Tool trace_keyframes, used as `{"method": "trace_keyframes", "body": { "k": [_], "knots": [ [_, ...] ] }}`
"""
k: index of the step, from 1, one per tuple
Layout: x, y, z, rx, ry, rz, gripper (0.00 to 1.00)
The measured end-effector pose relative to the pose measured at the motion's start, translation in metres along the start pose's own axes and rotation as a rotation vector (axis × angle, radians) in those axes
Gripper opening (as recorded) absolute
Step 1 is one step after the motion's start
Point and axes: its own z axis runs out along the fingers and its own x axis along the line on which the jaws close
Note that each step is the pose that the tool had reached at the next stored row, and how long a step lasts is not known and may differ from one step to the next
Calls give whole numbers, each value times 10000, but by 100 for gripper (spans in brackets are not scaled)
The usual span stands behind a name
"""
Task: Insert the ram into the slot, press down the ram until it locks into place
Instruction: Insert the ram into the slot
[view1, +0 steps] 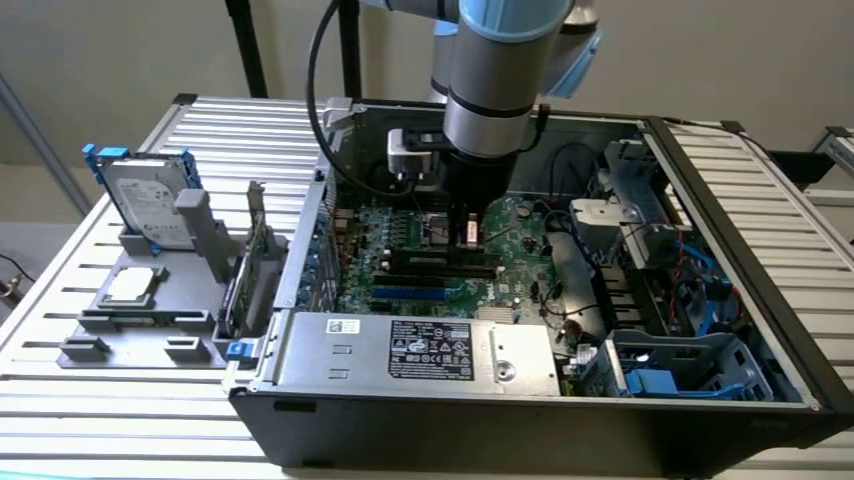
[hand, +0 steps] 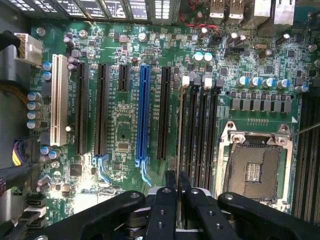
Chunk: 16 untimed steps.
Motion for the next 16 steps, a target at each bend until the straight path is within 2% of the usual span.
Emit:
{"method": "trace_keyframes", "body": {
  "k": [16],
  "knots": [
    [-39, 20, 32, 4, 0, 123, 13]
  ]
}}
